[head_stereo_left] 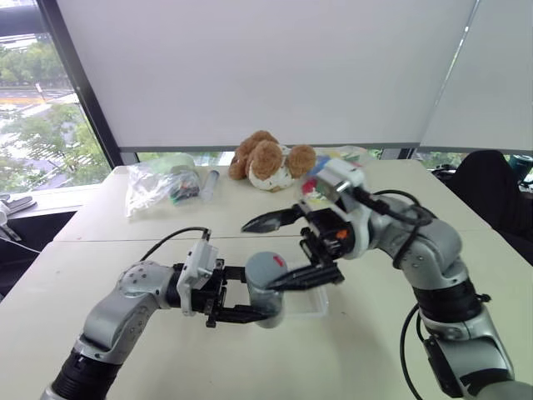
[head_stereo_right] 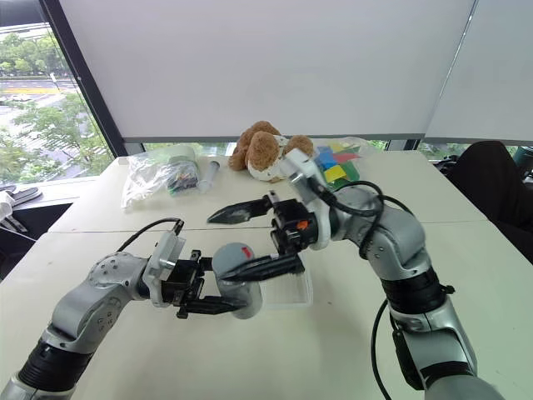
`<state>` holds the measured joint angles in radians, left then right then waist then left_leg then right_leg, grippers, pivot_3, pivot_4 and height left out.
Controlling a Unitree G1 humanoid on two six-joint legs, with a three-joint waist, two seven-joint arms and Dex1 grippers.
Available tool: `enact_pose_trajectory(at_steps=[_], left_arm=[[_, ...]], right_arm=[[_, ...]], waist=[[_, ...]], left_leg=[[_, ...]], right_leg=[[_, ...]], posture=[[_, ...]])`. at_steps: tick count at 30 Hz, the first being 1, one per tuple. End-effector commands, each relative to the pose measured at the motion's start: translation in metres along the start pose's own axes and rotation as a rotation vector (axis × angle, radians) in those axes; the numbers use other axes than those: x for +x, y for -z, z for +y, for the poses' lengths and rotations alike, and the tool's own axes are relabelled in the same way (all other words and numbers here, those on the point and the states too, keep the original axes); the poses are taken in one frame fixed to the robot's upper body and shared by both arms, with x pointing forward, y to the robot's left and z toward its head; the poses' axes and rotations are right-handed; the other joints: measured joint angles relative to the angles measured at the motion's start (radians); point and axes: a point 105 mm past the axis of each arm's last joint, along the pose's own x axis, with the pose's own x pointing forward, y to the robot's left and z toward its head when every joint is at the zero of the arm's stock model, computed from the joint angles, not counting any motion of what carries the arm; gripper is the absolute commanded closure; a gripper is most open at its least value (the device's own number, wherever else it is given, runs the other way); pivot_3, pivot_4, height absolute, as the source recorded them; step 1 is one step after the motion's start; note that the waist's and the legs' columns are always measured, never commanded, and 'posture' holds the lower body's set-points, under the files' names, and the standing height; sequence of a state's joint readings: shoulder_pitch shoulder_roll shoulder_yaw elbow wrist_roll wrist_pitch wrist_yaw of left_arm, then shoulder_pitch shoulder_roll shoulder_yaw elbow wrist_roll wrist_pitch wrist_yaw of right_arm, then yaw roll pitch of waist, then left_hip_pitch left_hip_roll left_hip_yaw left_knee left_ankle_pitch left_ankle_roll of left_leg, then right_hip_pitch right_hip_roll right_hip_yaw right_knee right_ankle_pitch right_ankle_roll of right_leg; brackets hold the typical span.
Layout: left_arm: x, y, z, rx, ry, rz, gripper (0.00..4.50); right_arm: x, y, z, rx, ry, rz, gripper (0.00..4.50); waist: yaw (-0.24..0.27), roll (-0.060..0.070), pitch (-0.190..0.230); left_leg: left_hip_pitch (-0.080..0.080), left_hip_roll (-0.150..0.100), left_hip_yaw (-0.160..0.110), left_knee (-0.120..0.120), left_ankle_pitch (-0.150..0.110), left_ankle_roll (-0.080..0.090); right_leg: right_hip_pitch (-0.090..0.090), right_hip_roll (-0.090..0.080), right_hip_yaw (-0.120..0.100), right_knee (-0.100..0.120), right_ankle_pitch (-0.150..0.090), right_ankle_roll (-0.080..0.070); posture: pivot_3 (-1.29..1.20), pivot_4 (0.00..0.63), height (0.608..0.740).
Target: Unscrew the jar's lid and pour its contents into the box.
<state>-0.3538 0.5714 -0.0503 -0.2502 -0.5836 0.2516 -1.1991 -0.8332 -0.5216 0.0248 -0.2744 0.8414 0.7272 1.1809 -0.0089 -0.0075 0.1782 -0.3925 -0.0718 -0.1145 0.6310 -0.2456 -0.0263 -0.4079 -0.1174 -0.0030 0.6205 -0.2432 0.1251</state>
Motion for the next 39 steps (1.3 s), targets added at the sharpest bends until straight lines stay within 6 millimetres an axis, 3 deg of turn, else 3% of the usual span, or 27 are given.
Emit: enact_pose_trajectory(at_steps=[1, 10, 18, 31, 39], left_arm=[[-0.014, 0.0, 0.023, 0.106, -0.186, 0.008, 2.4], [-0.001, 0.003, 0.026, 0.094, -0.213, -0.022, 2.4], [0.003, 0.003, 0.022, 0.069, -0.206, -0.036, 2.4], [0.003, 0.003, 0.018, 0.057, -0.209, -0.035, 2.4], [0.004, 0.005, 0.017, 0.053, -0.197, -0.028, 2.4]], right_arm=[[-0.005, -0.007, 0.001, -0.055, 0.107, -0.009, 0.05], [0.012, 0.023, -0.023, -0.092, 0.274, 0.098, 0.05], [0.031, 0.024, -0.026, -0.057, 0.205, 0.082, 0.05], [0.031, 0.037, -0.035, -0.06, 0.192, 0.113, 0.05], [0.03, 0.035, -0.037, -0.067, 0.193, 0.112, 0.05]], waist=[[0.0, 0.0, 0.0], [-0.004, 0.0, 0.0], [-0.004, 0.0, 0.0], [-0.005, 0.0, 0.0], [-0.005, 0.0, 0.0]], left_leg=[[0.0, 0.0, 0.0, 0.0, 0.0, 0.0], [0.0, 0.0, 0.001, 0.0, 0.0, 0.0], [0.0, 0.0, 0.001, 0.0, 0.0, 0.0], [0.0, 0.0, 0.001, 0.0, 0.0, 0.0], [0.0, 0.0, 0.001, 0.0, 0.0, 0.0]], right_leg=[[0.0, 0.0, 0.0, 0.0, 0.0, 0.0], [-0.001, 0.0, 0.0, 0.0, 0.0, 0.0], [-0.001, 0.0, 0.0, 0.0, 0.0, 0.0], [-0.001, 0.0, 0.0, 0.0, 0.0, 0.0], [-0.001, 0.001, 0.0, 0.0, 0.0, 0.0]], posture=[[0.0, 0.15, 0.74], [0.0, 0.15, 0.74], [0.0, 0.15, 0.74], [0.0, 0.15, 0.74], [0.0, 0.15, 0.74]])
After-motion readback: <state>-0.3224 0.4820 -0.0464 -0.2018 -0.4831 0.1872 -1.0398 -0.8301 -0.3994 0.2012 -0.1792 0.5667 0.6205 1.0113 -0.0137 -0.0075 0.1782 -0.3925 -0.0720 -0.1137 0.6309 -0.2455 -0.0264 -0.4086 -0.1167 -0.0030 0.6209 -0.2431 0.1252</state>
